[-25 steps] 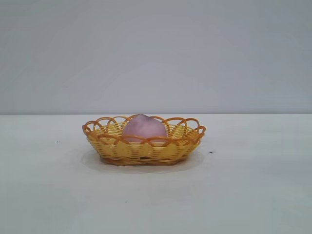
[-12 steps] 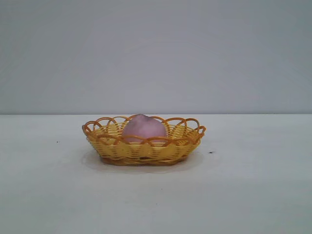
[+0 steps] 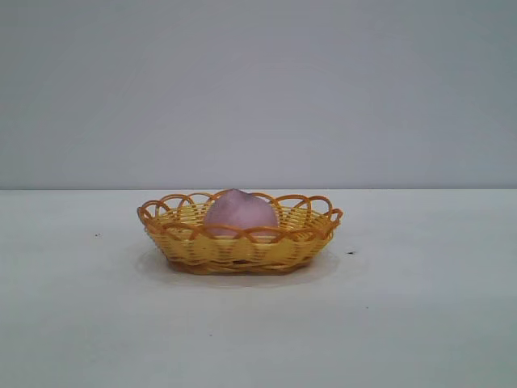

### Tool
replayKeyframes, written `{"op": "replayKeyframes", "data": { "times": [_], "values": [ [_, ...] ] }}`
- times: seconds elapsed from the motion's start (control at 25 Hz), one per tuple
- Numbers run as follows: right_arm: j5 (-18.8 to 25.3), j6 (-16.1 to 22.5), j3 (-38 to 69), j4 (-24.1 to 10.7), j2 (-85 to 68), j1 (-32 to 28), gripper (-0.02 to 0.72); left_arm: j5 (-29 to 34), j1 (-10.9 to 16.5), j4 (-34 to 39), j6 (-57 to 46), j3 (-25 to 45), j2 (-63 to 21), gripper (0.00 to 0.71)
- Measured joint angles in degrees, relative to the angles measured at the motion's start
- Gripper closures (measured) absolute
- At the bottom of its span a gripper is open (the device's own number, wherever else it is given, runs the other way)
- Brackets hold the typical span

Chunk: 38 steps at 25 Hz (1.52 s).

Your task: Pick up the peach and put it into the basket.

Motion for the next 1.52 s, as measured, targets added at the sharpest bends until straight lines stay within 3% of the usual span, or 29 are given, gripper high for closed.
{"op": "replayKeyframes", "data": {
  "times": [1.52],
  "values": [
    [-0.3, 0.0, 0.0, -0.1, 0.0, 0.8, 0.195, 0.1, 1.6, 0.0, 0.0, 0.0, -1.7, 0.244]
  ]
}}
